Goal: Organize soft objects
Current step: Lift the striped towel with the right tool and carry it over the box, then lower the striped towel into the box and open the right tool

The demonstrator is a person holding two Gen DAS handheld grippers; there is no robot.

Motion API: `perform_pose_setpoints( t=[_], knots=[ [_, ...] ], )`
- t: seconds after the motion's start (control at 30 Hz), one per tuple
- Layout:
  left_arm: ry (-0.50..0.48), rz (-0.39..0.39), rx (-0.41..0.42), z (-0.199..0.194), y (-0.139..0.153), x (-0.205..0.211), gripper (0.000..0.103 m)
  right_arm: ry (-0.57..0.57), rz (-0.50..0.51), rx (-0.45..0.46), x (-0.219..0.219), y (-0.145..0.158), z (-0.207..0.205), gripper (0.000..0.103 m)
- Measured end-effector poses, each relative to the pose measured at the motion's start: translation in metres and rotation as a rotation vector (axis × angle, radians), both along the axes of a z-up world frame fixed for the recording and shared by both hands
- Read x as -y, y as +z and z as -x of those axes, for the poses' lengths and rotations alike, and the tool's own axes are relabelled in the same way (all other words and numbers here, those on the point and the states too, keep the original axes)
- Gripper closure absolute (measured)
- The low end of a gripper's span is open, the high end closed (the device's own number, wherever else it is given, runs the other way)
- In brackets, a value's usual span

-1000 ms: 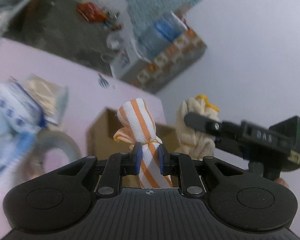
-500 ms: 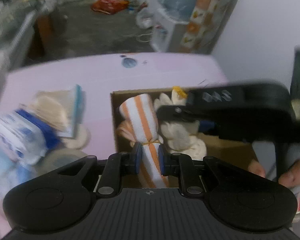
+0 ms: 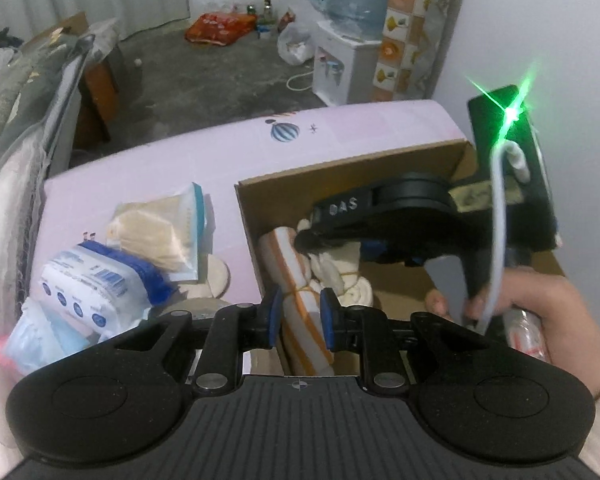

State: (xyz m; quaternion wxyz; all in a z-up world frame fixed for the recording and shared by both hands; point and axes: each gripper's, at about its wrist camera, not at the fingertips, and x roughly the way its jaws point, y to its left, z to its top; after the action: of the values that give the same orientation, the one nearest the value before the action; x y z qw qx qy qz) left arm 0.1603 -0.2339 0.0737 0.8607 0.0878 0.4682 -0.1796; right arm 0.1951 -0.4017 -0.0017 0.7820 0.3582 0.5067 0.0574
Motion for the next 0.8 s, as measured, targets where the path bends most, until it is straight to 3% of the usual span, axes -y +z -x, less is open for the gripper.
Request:
perform_pose_setpoints(
  t=[0.17,0.4,0.43,0.57,0.63,0.8],
  knots=[
    [-0.017,0.000,-0.026,0.000,-0.002,0.001,0.083,0.059,0.077,-0.020,-0.003,0.009,-0.001,0.057],
    [-0.054,-0.035,0.027,0.014,0.008,0.004,0.082,0.091,0.145,0.025,0.008,0.042,0.017,0.057],
    [-0.066,-0.038,0.021,0.017,0.008,0.006,0.082,0.097,0.139,0.028,0.010,0.044,0.020,0.059],
    [-0.109,-0.034,-0.022,0.020,0.001,0.013,0.087,0.106,0.107,0.018,0.012,0.035,0.018,0.093],
    [-0.120,-0.055,-0.022,0.019,-0.004,0.018,0.091,0.094,0.107,-0.003,0.014,0.025,0.017,0.096],
    [-0.123,-0.066,-0.035,0.012,-0.011,0.020,0.092,0.086,0.056,-0.022,0.014,0.008,0.009,0.097]
  ],
)
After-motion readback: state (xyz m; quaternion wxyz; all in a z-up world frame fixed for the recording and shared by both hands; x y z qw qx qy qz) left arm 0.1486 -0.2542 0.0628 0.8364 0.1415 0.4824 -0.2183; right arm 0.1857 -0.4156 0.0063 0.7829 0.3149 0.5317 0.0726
